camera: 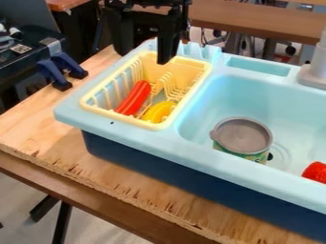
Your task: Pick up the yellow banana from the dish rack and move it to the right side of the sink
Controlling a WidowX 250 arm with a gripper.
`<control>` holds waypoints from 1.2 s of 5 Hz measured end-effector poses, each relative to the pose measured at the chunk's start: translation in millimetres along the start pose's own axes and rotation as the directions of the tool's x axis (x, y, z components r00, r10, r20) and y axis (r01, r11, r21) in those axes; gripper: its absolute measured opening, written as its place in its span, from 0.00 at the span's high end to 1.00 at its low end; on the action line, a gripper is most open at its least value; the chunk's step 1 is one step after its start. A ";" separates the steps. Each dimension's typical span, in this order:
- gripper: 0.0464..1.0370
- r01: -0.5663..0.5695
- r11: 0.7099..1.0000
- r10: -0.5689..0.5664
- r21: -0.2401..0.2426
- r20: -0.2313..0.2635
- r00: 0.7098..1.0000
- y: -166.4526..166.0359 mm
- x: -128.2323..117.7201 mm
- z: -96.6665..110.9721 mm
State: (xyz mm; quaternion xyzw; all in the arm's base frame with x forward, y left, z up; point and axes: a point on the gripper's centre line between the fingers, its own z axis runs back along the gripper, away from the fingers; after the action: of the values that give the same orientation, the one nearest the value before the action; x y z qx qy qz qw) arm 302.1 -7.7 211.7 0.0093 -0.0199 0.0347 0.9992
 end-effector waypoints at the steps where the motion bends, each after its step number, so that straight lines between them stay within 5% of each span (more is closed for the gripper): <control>1: 0.03 -0.002 1.000 0.002 0.003 -0.041 0.999 -0.5 -0.4 -12.1; 2: 0.03 -0.045 0.999 0.045 0.026 0.008 0.999 9.1 7.4 -22.8; 4: 0.03 -0.038 0.999 0.038 0.025 0.028 0.999 18.8 15.1 -34.1; 6: 0.03 0.003 0.999 -0.001 -0.042 0.041 0.999 17.7 17.1 -70.6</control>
State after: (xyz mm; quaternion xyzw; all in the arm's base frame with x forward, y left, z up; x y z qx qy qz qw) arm 320.7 12.5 142.2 -0.0110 -0.0409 0.0332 0.9986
